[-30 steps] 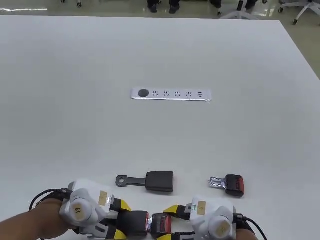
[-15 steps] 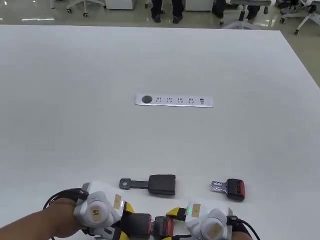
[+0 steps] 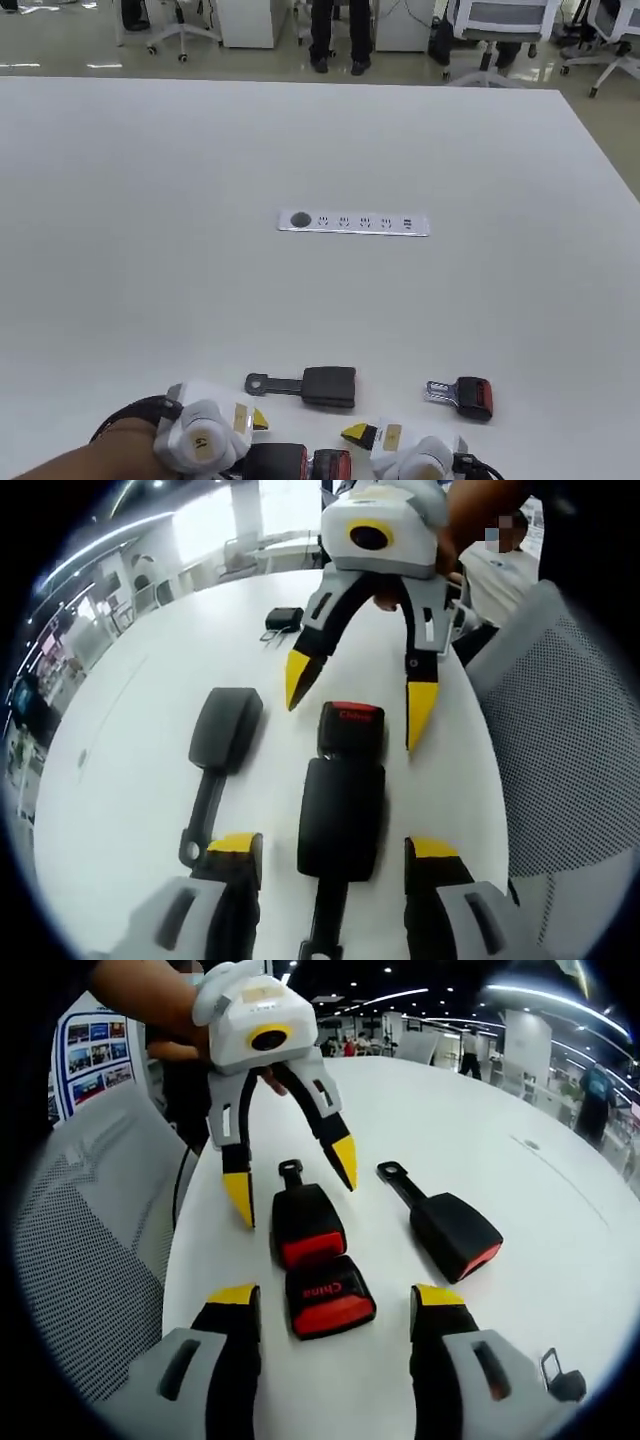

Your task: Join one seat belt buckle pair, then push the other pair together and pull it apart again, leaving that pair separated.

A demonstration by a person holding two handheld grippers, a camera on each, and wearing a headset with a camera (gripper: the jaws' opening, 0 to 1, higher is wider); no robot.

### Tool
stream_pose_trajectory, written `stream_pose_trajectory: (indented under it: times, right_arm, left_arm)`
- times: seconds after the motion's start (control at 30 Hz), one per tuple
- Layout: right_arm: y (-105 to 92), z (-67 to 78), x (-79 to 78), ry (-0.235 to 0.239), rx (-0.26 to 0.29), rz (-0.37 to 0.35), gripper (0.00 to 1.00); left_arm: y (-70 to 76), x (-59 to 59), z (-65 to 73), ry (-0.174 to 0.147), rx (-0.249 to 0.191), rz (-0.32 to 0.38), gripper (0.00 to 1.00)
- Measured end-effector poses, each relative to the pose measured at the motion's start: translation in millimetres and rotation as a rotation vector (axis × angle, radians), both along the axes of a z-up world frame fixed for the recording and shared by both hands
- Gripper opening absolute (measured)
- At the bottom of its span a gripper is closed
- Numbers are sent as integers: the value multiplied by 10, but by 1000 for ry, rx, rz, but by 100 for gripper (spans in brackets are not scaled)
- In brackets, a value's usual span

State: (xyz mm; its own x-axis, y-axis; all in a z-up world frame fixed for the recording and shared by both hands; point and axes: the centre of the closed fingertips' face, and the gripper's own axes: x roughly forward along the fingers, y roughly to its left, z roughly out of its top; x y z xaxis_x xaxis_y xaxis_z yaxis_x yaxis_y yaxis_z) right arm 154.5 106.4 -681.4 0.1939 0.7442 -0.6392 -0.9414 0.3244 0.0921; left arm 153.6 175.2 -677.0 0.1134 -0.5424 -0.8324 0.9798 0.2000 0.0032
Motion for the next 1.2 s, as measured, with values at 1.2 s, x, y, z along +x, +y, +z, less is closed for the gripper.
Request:
stream_pose_trajectory:
  times: [1.2]
  right_arm:
    - [-887, 849, 450, -141, 90, -248, 80]
  left_arm:
    - [-281, 464, 981, -205, -123, 134, 87]
